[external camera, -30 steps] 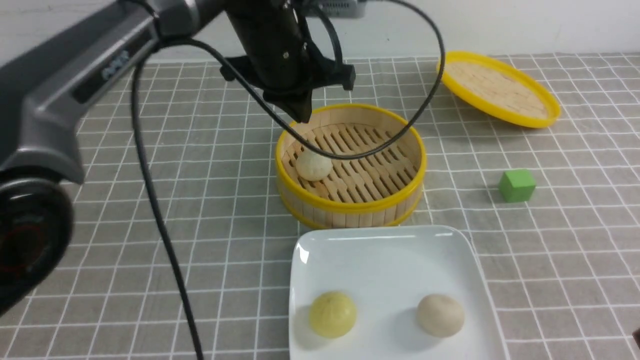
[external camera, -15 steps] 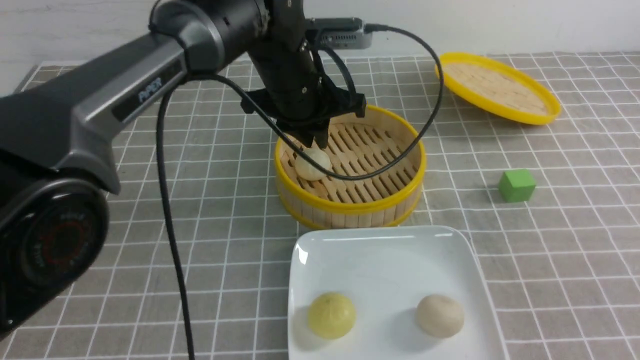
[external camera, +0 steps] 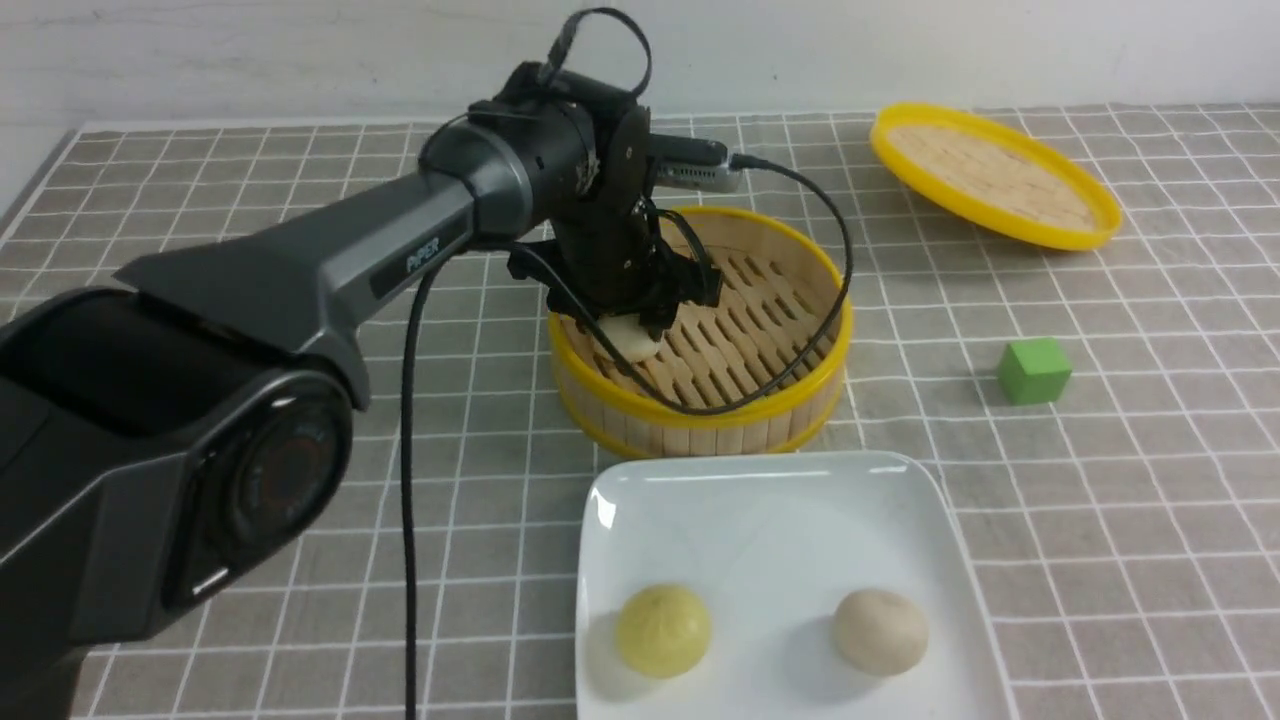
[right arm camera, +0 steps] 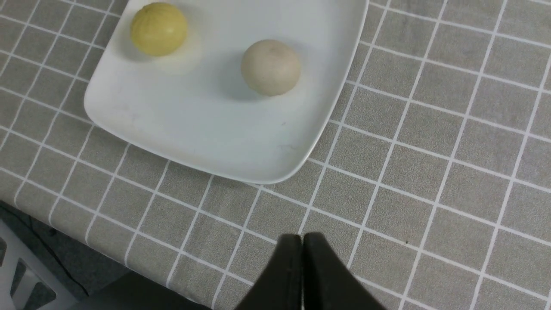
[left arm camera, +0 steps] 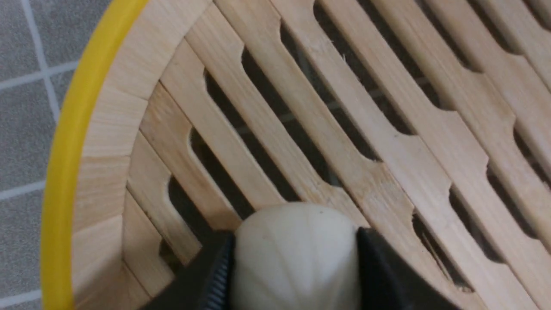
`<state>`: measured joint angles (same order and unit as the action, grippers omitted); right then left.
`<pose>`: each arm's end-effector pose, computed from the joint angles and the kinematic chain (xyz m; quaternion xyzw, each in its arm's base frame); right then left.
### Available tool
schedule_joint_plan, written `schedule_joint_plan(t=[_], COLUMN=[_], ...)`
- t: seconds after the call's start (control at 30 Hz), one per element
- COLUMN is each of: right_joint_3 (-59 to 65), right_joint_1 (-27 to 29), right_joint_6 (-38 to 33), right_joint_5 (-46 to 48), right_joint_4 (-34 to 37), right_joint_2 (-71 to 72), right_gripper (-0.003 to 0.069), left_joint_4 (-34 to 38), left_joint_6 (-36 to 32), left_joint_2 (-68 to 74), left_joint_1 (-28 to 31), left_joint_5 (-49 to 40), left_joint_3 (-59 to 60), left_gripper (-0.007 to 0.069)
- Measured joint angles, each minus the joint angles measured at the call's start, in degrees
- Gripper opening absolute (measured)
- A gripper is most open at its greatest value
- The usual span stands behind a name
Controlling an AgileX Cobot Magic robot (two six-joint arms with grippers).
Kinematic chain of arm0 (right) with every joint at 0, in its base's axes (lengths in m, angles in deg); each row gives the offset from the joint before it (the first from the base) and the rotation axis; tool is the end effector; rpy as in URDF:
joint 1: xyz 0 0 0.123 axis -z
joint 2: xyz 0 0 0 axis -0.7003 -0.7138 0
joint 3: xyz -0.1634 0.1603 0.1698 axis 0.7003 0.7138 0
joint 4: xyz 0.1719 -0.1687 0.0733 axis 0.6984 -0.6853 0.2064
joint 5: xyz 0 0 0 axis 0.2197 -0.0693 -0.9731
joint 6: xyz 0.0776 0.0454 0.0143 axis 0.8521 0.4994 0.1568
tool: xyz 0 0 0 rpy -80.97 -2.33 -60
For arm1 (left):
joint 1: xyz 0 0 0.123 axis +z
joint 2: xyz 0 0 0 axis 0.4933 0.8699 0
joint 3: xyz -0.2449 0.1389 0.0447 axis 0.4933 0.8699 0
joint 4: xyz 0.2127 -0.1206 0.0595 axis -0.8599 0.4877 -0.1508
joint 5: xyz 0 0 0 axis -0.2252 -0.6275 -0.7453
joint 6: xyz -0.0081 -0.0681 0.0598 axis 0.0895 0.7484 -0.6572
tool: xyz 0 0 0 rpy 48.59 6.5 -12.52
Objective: Put the steamed buns into the plate on the grey tablecloth.
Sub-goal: 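Reach into the bamboo steamer and grasp a bun with the left gripper, then carry the bun from the bamboo steamer to the plate with the left gripper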
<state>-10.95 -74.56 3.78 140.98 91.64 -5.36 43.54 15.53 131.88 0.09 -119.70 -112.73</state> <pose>0.0625 0.0491 0.3407 -0.1506 0.9256 0.1826 0.2954 0.4501 -0.2465 0.1980 0.1363 0.9618 -0.0498 0.2322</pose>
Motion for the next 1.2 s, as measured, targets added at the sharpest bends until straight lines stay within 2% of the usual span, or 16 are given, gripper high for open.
schedule_joint_plan(t=[0.1, 0.17, 0.23, 0.37, 0.47, 0.53, 0.57, 0.6, 0.63, 0.73, 0.83, 0.93, 0.97, 1.0, 1.03, 1.2], right_joint_3=[0.0, 0.0, 0.0, 0.0, 0.0, 0.0, 0.0, 0.0, 0.0, 0.0, 0.0, 0.0, 0.0, 0.0, 0.0, 0.57], right_joint_1=[0.0, 0.0, 0.0, 0.0, 0.0, 0.0, 0.0, 0.0, 0.0, 0.0, 0.0, 0.0, 0.0, 0.0, 0.0, 0.0], right_joint_6=[0.0, 0.0, 0.0, 0.0, 0.0, 0.0, 0.0, 0.0, 0.0, 1.31, 2.51, 3.99, 4.63, 4.89, 5.64, 6.22], right_joint_5=[0.0, 0.06, 0.23, 0.71, 1.79, 1.85, 1.85, 1.9, 1.9, 1.84, 2.46, 4.08, 4.4, 4.4, 4.42, 4.47], right_joint_4=[0.0, 0.0, 0.0, -0.12, -0.12, -0.05, -0.01, -0.01, -0.01, -0.01, 0.18, 0.18, 0.03, 0.05, -0.47, -4.53], right_joint_2=[0.0, 0.0, 0.0, 0.0, 0.0, 0.0, 0.0, 0.0, 0.0, 0.21, 1.23, 4.39, 6.95, 7.66, 10.83, 21.69], right_gripper=[0.0027, 0.0028, 0.0029, 0.0029, 0.0033, 0.0035, 0.0036, 0.0038, 0.0038, 0.0043, 0.0043, 0.0045, 0.0046, 0.0046, 0.0047, 0.0047], left_joint_4=[1.89, 4.5, 5.39, 6.5, 7.54, 7.79, 7.79, 7.62, 7.56, 6.61, 6.23, 5.39, 5.86, 5.87, 6.54, 6.93], left_joint_6=[-1.45, -4.14, -5.87, -5.99, -5.3, -3.45, -3.18, -0.83, -0.28, 3.63, 4.47, 4.9, 4.95, 4.95, 4.95, 4.95], left_joint_2=[-1.45, -4.13, -8.16, -17.02, -24.77, -26.66, -26.67, -26.16, -26.01, -21.47, -19.12, -17.43, -17.12, -17.12, -17.12, -18.61], left_joint_1=[0.0, 0.0, -0.12, -0.92, -3.88, -7.0, -7.34, -9.92, -10.53, -13.93, -14.15, -14.15, -14.15, -14.15, -14.15, -14.15], left_joint_5=[-4.5, -10.41, -15.21, -17.17, -18.02, -18.16, -18.16, -15.45, -14.89, -5.96, -3.39, -0.65, 0.2, 0.25, 0.53, 1.28], left_joint_3=[-2.08, -4.71, -6.64, -4.9, 5.52, 13.47, 13.47, 20.47, 21.17, 28.6, 29.35, 29.48, 29.48, 29.48, 29.48, 29.48], left_gripper=[0.0088, 0.0038, 0.0029, 0.0027, 0.0027, 0.0027, 0.0027, 0.003, 0.0031, 0.0057, 0.0098, 0.0188, 0.0246, 0.0253, 0.0317, 0.0446])
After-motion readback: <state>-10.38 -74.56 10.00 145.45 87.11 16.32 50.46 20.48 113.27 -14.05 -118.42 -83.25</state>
